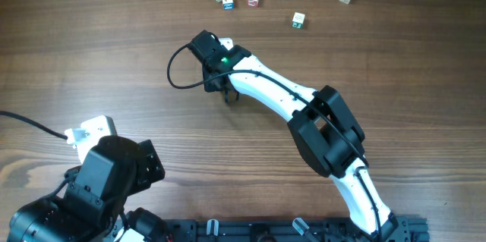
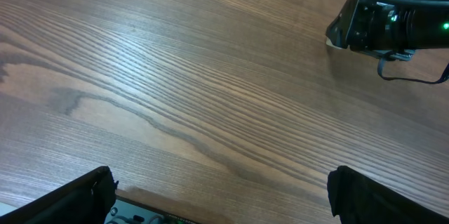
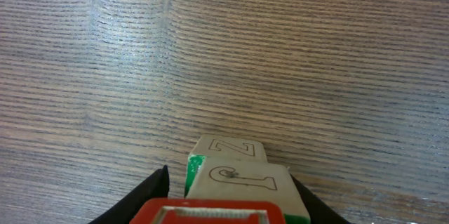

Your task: Form a tower

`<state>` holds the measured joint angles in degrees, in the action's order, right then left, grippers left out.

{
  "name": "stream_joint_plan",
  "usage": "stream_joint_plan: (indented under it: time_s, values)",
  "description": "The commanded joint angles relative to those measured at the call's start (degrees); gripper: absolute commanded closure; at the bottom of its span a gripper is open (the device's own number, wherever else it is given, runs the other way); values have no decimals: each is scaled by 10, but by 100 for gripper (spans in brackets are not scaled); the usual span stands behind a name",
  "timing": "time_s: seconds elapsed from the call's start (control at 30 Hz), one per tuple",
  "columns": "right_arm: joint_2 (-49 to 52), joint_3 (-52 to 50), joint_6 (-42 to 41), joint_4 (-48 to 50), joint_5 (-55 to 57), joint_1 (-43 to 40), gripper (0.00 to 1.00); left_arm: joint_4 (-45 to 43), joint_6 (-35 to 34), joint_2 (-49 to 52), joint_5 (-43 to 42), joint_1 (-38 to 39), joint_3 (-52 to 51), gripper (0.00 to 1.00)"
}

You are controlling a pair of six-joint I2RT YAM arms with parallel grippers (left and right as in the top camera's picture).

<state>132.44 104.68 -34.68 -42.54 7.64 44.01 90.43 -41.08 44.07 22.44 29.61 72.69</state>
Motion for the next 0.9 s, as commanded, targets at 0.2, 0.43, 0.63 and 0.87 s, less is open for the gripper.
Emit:
stream_joint_plan:
  time_s: [0.2, 0.43, 0.63, 0.87]
  values:
    - [13, -2, -2, 3, -4, 2, 61, 1, -8, 0, -3, -3, -1, 0]
    - [13, -2, -3, 3, -4, 2, 67, 0, -8, 0, -3, -3, -1, 0]
    - [13, -2, -2, 6, -4, 2, 36, 0, -8, 0, -3, -3, -1, 0]
    - [3, 22, 2, -16, -4, 2, 1, 0, -8, 0, -3, -3, -1, 0]
